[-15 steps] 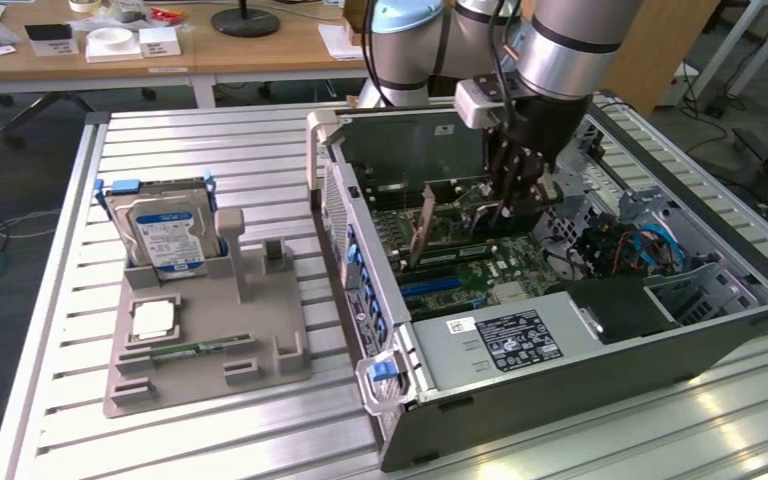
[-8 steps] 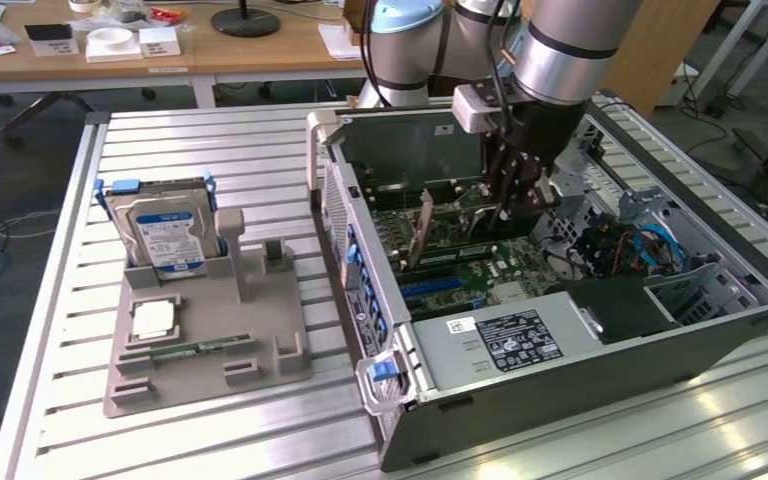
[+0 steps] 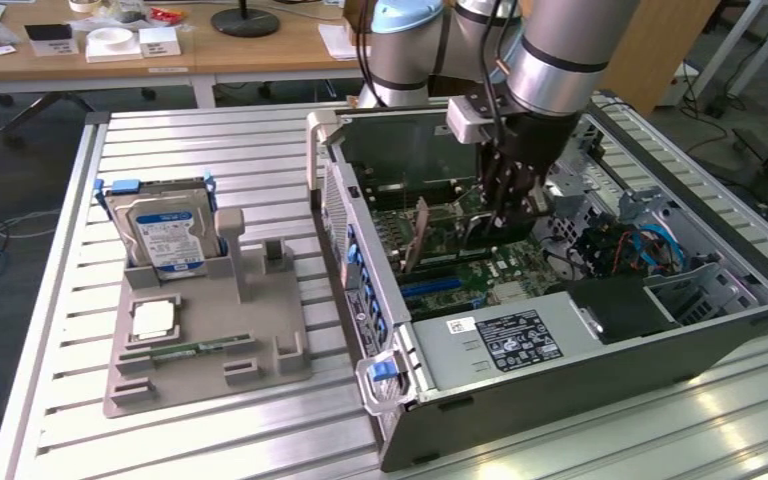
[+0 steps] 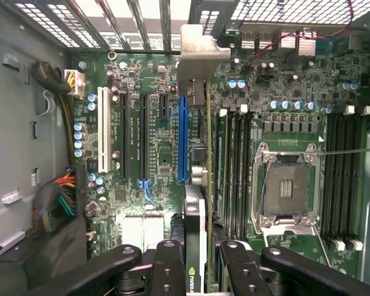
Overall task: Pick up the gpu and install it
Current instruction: 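Insert the gpu into the slot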
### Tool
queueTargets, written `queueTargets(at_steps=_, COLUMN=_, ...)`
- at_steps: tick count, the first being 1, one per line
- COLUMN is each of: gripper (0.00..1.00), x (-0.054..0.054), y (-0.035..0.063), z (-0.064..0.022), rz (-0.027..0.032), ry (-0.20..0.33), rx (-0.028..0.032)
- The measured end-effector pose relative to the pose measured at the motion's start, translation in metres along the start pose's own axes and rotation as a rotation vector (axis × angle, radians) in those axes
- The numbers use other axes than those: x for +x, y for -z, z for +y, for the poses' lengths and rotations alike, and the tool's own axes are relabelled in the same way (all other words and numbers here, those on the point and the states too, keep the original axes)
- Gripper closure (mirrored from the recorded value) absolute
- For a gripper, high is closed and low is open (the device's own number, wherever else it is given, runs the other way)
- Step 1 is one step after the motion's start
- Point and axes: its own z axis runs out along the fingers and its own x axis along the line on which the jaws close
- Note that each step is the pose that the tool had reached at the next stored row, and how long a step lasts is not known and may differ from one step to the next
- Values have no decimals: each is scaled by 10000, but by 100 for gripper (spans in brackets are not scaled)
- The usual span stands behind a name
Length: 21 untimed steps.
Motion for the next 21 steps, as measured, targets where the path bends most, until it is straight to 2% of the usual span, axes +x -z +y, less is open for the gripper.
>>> queueTargets(at_steps=6, gripper=73, x=0, y=-12, z=2, rz=-1, ry=0, rx=1)
queueTargets(at_steps=11, gripper=73, x=7, y=-76, z=8, rz=0, ry=0, rx=0)
queueTargets(at_steps=21, gripper=73, x=62, y=-85, z=50, rz=0, ry=1, rx=0)
